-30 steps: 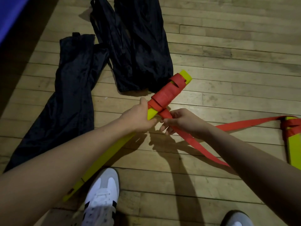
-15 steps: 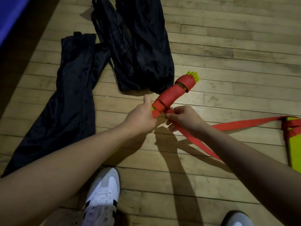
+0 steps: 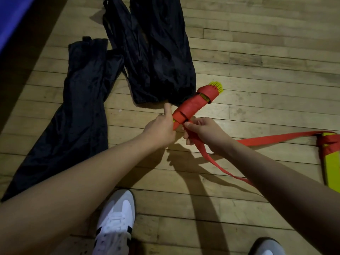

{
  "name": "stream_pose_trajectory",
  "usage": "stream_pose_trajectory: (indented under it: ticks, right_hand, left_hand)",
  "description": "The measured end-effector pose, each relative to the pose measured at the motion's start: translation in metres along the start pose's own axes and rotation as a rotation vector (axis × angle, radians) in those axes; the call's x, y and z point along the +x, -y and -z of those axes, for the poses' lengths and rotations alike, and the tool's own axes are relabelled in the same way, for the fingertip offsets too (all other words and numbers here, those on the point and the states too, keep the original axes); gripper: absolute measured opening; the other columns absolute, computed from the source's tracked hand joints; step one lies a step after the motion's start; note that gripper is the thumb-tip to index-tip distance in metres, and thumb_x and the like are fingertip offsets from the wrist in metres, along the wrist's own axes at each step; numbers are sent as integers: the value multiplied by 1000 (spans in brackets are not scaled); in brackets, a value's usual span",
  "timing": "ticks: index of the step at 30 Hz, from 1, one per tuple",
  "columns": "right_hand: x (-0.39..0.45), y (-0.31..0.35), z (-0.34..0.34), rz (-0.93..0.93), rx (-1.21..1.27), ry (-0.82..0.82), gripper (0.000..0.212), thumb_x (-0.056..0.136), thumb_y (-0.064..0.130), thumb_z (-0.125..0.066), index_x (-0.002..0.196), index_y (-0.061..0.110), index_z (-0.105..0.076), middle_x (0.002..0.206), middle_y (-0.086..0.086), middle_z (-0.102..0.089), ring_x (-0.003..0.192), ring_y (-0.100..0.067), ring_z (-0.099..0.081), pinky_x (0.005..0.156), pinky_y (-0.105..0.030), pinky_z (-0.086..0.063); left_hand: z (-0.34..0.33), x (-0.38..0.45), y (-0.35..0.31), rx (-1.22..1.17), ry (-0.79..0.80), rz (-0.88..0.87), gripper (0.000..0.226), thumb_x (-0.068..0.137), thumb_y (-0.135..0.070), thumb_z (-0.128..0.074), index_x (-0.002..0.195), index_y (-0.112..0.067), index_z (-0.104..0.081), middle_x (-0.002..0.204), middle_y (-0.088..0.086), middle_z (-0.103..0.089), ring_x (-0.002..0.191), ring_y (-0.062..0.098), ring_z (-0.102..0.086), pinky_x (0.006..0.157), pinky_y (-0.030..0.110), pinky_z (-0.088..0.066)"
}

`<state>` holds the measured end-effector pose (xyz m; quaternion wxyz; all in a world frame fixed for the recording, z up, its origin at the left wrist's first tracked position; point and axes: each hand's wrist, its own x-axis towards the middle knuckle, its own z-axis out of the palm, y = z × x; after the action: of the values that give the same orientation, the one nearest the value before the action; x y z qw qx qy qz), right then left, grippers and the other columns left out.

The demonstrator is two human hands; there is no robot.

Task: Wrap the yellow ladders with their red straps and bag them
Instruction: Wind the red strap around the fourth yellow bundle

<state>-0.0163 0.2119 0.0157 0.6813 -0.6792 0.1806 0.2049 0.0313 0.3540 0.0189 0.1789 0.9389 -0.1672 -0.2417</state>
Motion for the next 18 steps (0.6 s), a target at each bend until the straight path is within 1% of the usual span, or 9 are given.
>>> stream_pose_trajectory:
  ticks: [1,3,5,6,8,10,11,15,18]
  right_hand:
    - [1,-1,3,-5,-6,-1,19,99,8,-47,86,0,-58,63,-8,-59,52,-19,-57,57,-27,-48]
    - [1,-3,10,-34,-20,0,16,97,4,-50,86,-2,-59,62,-9,-61,52,-20,-57,58,-28,-48]
    - [0,-6,14,-69,-17,11,13,95,-1,-50,86,-4,-59,61,-9,-64,50,-18,-60,57,-27,-51]
    - [-1,-8,15,-80,-5,18,11,95,-2,-49,88,-5,-58,61,-8,-64,50,-17,-61,56,-26,-52]
    - [-3,-12,14,-94,34,23,10,95,-2,-48,92,-6,-57,62,-8,-65,50,-16,-62,55,-24,-54]
    - [-5,-15,13,-97,62,28,11,97,-1,-47,94,-5,-57,65,-10,-65,52,-16,-63,56,-23,-54]
    - [-6,-16,13,-93,71,35,11,97,0,-47,95,-5,-57,67,-11,-65,53,-16,-64,57,-23,-55]
    - [-8,-20,11,-86,51,85,19,101,7,-43,91,0,-59,74,-14,-67,62,-19,-67,65,-24,-55]
    - [-13,-26,7,-86,24,97,23,102,13,-42,93,2,-60,76,-13,-67,64,-18,-68,66,-23,-55]
  left_hand:
    - [3,0,-1,26,61,-4,75,86,-20,-60,139,-20,-8,111,15,-52,88,30,-58,73,39,-50]
    - [8,-2,-3,126,165,19,79,86,-27,-59,143,-21,-5,128,17,-37,113,35,-47,91,41,-41]
    - [8,-5,-4,207,160,19,73,88,-28,-59,143,-15,-12,133,15,-31,123,33,-39,99,39,-34]
    - [6,-7,-3,225,120,2,67,89,-29,-60,139,-13,-20,131,14,-32,121,32,-41,97,38,-35]
    - [3,-10,1,224,35,-19,58,86,-35,-63,131,-11,-35,123,12,-38,113,29,-48,86,36,-40]
    - [2,-12,4,229,-17,-37,51,84,-40,-64,122,-11,-45,115,9,-40,106,28,-52,76,33,-37]
    - [3,-12,5,250,-47,-50,50,82,-42,-64,119,-12,-48,113,7,-41,105,26,-53,75,32,-36]
    - [4,-12,5,346,-192,-107,53,76,-45,-69,114,-13,-51,113,6,-40,106,26,-48,83,35,-39]
    - [1,-8,4,262,-208,-56,57,77,-41,-73,118,-12,-46,115,7,-39,102,24,-52,71,32,-40]
